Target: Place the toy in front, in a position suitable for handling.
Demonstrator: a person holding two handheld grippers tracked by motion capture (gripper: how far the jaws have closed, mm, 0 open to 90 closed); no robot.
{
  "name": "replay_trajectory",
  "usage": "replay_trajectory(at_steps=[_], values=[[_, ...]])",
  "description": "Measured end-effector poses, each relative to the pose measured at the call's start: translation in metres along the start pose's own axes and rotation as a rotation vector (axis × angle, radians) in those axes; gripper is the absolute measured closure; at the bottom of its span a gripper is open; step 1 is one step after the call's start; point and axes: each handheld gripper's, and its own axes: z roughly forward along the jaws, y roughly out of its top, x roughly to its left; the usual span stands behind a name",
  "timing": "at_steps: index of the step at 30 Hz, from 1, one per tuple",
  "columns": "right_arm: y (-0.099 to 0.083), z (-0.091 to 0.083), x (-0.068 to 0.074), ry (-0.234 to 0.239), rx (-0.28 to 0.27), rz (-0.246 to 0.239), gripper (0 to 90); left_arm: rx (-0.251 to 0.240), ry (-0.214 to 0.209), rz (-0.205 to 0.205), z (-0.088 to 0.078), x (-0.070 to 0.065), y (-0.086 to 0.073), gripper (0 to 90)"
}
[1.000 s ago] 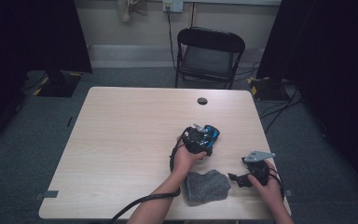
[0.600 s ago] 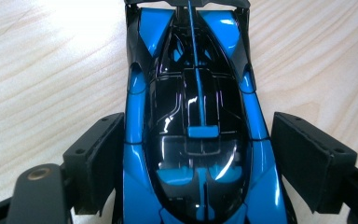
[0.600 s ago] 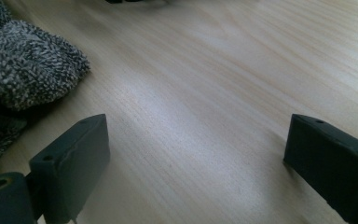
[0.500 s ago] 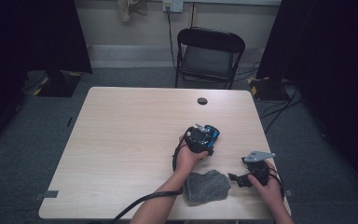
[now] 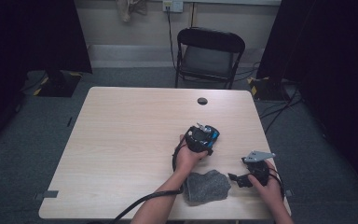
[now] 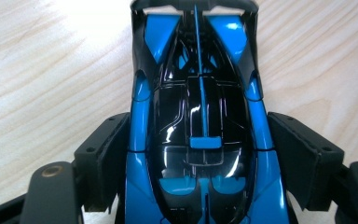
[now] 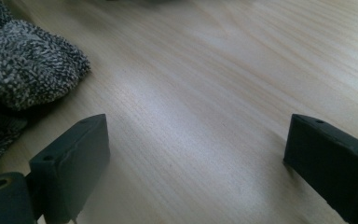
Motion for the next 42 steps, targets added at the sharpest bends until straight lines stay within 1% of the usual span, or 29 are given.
replay_trajectory(at_steps=[2,4,5,6,7,10,12,13,15,17,21,22,23,24,26,28,29,30,31,33,35,36,37,38,39,40,41,42], values=[[0.000,0.000,0.000,0.000,0.000,0.001,6.1,-0.013,-0.003,0.014,-0.004,0.001,0.002,24.5],[0.000,0.000,0.000,0.001,0.000,0.001,6.1,-0.016,-0.016,0.027,-0.009,0.002,0.005,24.5],[0.000,0.000,0.000,0.001,0.000,0.000,6.1,-0.012,-0.016,0.035,-0.011,0.003,0.006,24.5],[0.000,0.000,0.000,0.001,0.000,0.001,6.1,-0.010,-0.022,0.029,-0.011,0.003,0.006,24.6],[0.000,0.000,0.000,0.001,0.000,0.001,6.1,-0.004,-0.025,0.032,-0.012,0.004,0.006,24.6],[0.000,0.000,0.000,0.000,0.000,0.000,6.1,0.016,-0.024,0.030,-0.012,0.006,0.002,24.6],[0.000,0.000,0.000,0.000,-0.001,0.000,6.1,0.015,-0.037,0.008,-0.012,0.008,-0.003,24.6],[0.000,0.000,0.000,0.001,0.000,0.001,6.1,0.007,-0.034,0.009,-0.011,0.008,-0.004,24.5],[0.000,0.000,0.000,0.000,0.000,0.001,6.1,0.008,-0.037,0.007,-0.011,0.009,-0.004,24.5],[0.000,0.000,0.000,0.000,0.000,0.001,6.1,0.012,-0.039,-0.006,-0.012,0.009,-0.005,24.5],[0.000,0.000,0.000,0.000,0.000,0.001,6.1,0.025,-0.039,-0.005,-0.008,0.009,-0.008,24.3],[0.000,0.000,0.000,0.000,0.000,0.001,6.1,0.040,-0.038,-0.003,-0.007,0.009,-0.009,24.2],[0.000,0.000,0.000,0.000,0.000,0.001,6.1,0.030,-0.037,-0.002,-0.007,0.009,-0.010,24.0],[0.000,0.000,0.000,0.000,0.000,0.001,6.1,0.021,-0.038,-0.010,-0.006,0.009,-0.010,24.1],[0.000,0.000,0.000,0.000,0.000,0.001,6.1,0.024,-0.036,-0.008,-0.006,0.009,-0.010,23.9],[0.000,0.000,0.000,0.000,0.000,0.001,6.1,0.012,-0.035,-0.010,-0.007,0.009,-0.009,23.6],[0.000,0.000,0.000,0.000,0.000,0.001,6.1,-0.006,-0.036,-0.009,-0.007,0.009,-0.009,22.9],[0.000,0.000,0.000,0.000,0.000,0.001,6.1,-0.011,-0.029,-0.012,-0.007,0.009,-0.007,19.7],[0.000,0.000,0.000,0.000,0.000,0.001,6.1,-0.020,-0.024,-0.005,-0.007,0.009,-0.005,18.3],[0.000,0.000,0.000,-0.001,0.000,0.001,6.1,-0.015,-0.037,-0.006,-0.007,0.009,-0.002,17.4],[0.000,0.000,0.000,-0.001,0.000,0.002,6.1,-0.012,-0.032,-0.003,-0.004,0.008,0.000,17.1],[0.000,0.000,0.000,-0.001,0.000,0.002,6.1,0.000,-0.036,-0.007,-0.003,0.009,0.000,16.7],[0.000,0.000,0.000,-0.001,0.000,0.002,6.1,0.001,-0.034,-0.006,0.000,0.009,-0.001,16.9],[0.000,0.000,0.000,-0.001,0.000,0.002,6.1,0.015,-0.028,0.000,0.002,0.009,-0.001,16.9],[0.000,0.000,0.000,-0.001,0.000,0.002,6.1,0.019,-0.029,-0.004,0.004,0.008,-0.003,17.1],[0.000,0.000,0.000,-0.001,0.000,0.002,6.1,0.008,-0.020,0.005,0.006,0.008,-0.004,16.8],[0.000,0.000,0.000,-0.001,0.000,0.002,6.1,0.014,-0.004,0.034,0.005,0.007,-0.004,17.4],[0.000,0.000,0.000,-0.001,0.000,0.002,6.1,0.004,-0.014,0.036,0.005,0.006,-0.003,20.5]])
